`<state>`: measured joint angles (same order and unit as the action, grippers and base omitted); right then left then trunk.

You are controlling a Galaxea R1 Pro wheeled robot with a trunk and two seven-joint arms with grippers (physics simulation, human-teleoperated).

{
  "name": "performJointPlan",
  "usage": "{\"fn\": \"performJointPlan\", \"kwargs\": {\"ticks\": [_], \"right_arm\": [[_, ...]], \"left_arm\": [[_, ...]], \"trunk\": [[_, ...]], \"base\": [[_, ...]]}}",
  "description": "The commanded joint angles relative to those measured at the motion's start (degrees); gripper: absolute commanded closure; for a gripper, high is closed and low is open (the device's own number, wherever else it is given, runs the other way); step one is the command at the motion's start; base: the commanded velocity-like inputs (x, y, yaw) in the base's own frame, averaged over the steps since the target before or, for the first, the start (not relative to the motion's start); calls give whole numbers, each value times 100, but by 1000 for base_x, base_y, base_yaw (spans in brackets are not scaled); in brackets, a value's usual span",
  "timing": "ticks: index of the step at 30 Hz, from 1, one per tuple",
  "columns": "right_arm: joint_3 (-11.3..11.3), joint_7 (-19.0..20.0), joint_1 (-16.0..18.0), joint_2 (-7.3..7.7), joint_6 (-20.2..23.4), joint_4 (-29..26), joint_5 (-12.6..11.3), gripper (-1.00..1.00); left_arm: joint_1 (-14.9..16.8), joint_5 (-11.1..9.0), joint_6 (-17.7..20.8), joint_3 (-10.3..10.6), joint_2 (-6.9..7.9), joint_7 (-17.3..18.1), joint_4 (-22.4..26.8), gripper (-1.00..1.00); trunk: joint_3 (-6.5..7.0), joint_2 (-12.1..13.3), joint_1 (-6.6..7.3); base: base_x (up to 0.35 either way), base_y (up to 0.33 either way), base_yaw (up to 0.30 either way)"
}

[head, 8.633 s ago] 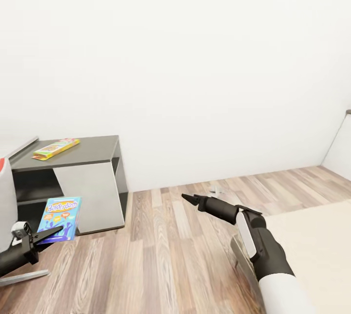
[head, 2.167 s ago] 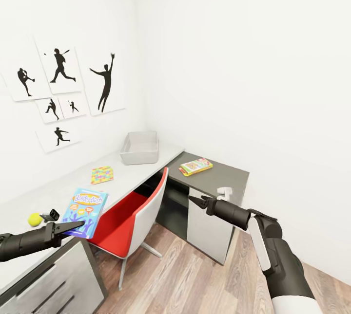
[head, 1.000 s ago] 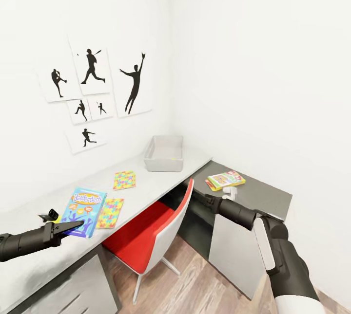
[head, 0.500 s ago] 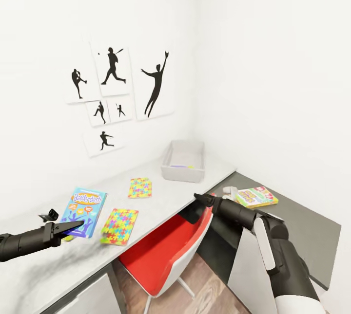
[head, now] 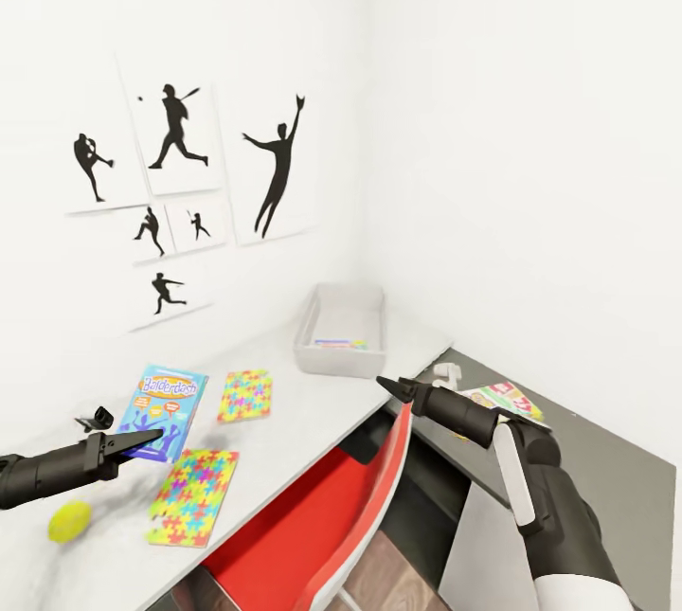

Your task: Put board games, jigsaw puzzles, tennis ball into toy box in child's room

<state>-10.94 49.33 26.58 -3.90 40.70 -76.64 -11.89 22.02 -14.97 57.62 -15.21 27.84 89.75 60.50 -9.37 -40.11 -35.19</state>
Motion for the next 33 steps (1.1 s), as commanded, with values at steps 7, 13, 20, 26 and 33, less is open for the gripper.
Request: {"fn": "performJointPlan", "kwargs": {"ticks": [7, 13, 20, 26, 33], "right_arm": [[-12, 15, 6, -5, 34, 0, -15, -100], [-11, 15, 6, -5, 34, 0, -14, -100], [-9, 15, 6, -5, 34, 0, -15, -100], [-11, 16, 6, -5, 34, 0, -15, -100], [-7, 15, 6, -5, 34, 0, -9, -100]], "left_arm": [[4, -6, 56, 0, 2, 25, 2, 100], [4, -6, 56, 0, 1, 25, -1, 100], [4, -6, 56, -7, 2, 25, 4, 100], [4, -14, 48, -15, 2, 25, 2, 100], [4, -15, 39, -17, 2, 25, -2, 100]], "trunk": [[-9, -7, -5], [-9, -7, -5], [-9, -7, -5], [-9, -7, -5], [-9, -7, -5]], "base": [[314, -160, -2], [281, -220, 98], [242, -175, 225], [68, -35, 31], [58, -71, 137]]}}
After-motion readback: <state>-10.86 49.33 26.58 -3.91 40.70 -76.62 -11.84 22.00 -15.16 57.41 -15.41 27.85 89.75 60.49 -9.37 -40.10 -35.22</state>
